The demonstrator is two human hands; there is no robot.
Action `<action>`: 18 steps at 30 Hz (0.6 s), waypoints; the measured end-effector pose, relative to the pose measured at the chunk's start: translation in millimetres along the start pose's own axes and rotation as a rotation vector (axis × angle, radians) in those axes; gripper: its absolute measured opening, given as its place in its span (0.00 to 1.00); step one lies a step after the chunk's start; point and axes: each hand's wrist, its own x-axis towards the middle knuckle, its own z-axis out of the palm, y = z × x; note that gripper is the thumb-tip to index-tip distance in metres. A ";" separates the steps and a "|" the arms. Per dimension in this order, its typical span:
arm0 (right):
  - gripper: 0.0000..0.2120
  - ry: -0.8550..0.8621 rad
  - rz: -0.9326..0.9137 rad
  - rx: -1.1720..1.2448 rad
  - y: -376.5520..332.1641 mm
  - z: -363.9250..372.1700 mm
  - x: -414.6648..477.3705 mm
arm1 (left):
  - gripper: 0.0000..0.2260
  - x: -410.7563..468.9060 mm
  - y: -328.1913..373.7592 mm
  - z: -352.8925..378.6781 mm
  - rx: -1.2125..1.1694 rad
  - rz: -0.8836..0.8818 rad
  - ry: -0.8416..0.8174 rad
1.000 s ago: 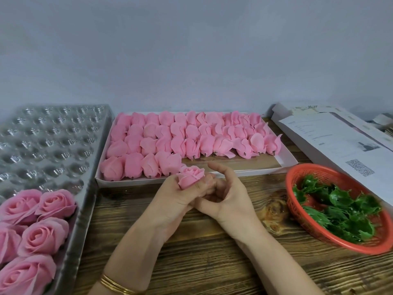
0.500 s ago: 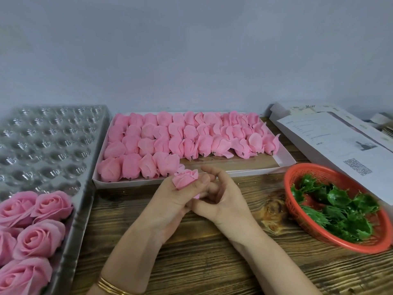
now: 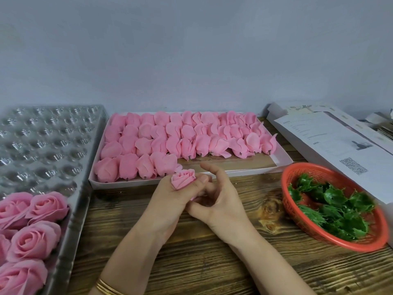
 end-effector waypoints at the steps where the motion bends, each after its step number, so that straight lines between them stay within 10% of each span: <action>1: 0.32 -0.009 0.015 0.013 -1.7 -1.6 -0.4 | 0.12 0.2 -0.8 0.1 0.017 0.013 0.023; 10: 0.12 0.134 0.075 0.183 -9.3 -5.8 -1.7 | 0.06 2.7 0.4 4.3 0.350 0.220 0.041; 18: 0.20 0.174 0.134 0.208 -4.3 -5.7 3.4 | 0.13 1.9 -8.1 5.7 0.476 0.249 0.026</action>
